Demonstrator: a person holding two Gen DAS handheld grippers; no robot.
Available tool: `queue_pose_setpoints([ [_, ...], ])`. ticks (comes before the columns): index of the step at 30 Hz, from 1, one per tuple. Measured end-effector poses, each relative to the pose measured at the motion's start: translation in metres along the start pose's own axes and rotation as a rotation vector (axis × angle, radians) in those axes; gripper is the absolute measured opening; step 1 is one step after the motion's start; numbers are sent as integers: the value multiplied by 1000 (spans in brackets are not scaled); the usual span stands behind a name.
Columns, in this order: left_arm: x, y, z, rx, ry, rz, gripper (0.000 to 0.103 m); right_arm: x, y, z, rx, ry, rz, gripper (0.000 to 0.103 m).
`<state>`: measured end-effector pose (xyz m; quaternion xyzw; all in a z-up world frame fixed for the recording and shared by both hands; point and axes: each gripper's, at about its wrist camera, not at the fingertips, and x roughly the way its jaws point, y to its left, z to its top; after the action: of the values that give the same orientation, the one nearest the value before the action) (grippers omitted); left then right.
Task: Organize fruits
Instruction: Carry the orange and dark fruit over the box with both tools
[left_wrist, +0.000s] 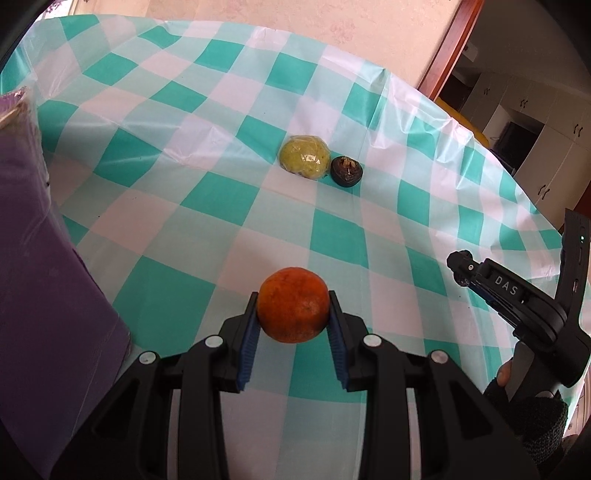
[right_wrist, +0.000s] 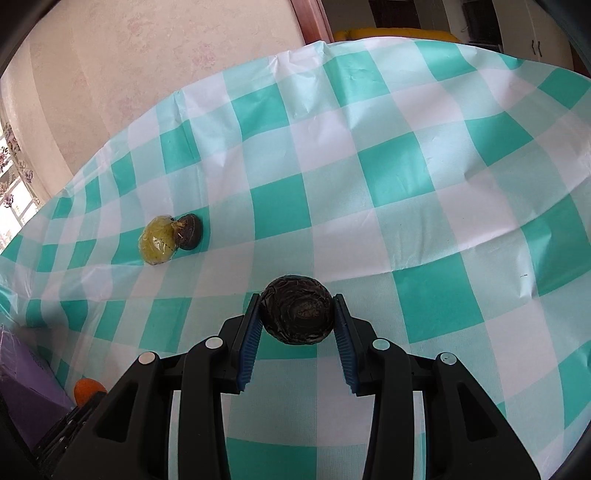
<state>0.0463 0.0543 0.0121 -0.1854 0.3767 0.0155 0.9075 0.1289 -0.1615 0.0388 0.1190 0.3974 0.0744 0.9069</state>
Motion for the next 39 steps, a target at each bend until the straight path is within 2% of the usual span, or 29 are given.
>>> queue_pose_setpoints([
  [9,-50,-7,-39,98,-23,-18,34,-50,17,-52,-63,11,-24,38],
  [14,-87,-7,-60,139,-36,-53,34,-79,27,-80,-61,27,3,38],
  [19,-133,-4,-70,154,-120,-100,34,-105,41,-104,-77,17,71,38],
  [24,-187,5,-62,136,-228,-149,35,-128,67,-119,-117,-3,163,39],
  [34,-260,51,-43,91,-370,-93,35,-186,142,-119,-272,-120,333,38],
  [39,-286,79,-40,112,-405,-17,35,-205,177,-124,-354,-134,392,39],
])
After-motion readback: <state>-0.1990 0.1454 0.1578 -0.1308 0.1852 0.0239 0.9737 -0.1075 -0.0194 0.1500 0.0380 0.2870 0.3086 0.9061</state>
